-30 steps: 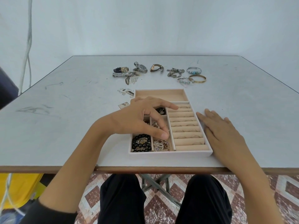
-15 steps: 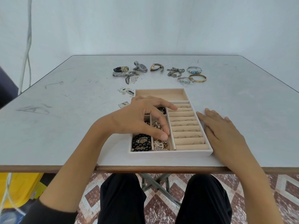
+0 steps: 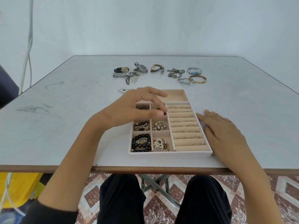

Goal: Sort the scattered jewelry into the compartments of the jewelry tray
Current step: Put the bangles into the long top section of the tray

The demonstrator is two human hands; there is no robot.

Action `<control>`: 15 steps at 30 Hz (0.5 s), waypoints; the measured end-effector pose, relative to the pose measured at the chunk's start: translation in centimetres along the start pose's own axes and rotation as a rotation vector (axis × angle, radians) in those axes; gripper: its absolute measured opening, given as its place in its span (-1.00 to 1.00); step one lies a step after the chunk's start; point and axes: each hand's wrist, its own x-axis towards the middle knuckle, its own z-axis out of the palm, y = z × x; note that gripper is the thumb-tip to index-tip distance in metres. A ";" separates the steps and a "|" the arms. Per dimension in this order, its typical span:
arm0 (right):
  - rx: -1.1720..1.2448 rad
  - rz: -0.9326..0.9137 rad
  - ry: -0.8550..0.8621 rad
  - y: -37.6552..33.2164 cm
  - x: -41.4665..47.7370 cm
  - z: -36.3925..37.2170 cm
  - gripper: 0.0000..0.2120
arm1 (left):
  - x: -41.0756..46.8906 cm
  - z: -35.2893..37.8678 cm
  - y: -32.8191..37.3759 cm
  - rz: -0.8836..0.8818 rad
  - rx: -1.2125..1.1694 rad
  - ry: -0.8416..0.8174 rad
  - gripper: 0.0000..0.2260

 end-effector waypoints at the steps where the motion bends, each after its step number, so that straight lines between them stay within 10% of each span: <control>1: 0.008 0.003 0.017 -0.1 0.0 -0.2 -0.59 | 0.1 -0.3 -0.2 -0.018 -0.005 0.049 -0.85; 15: -0.107 0.063 -0.066 -0.3 6.8 -3.9 -0.82 | 4.5 -5.9 -9.6 -0.366 0.254 0.476 -0.77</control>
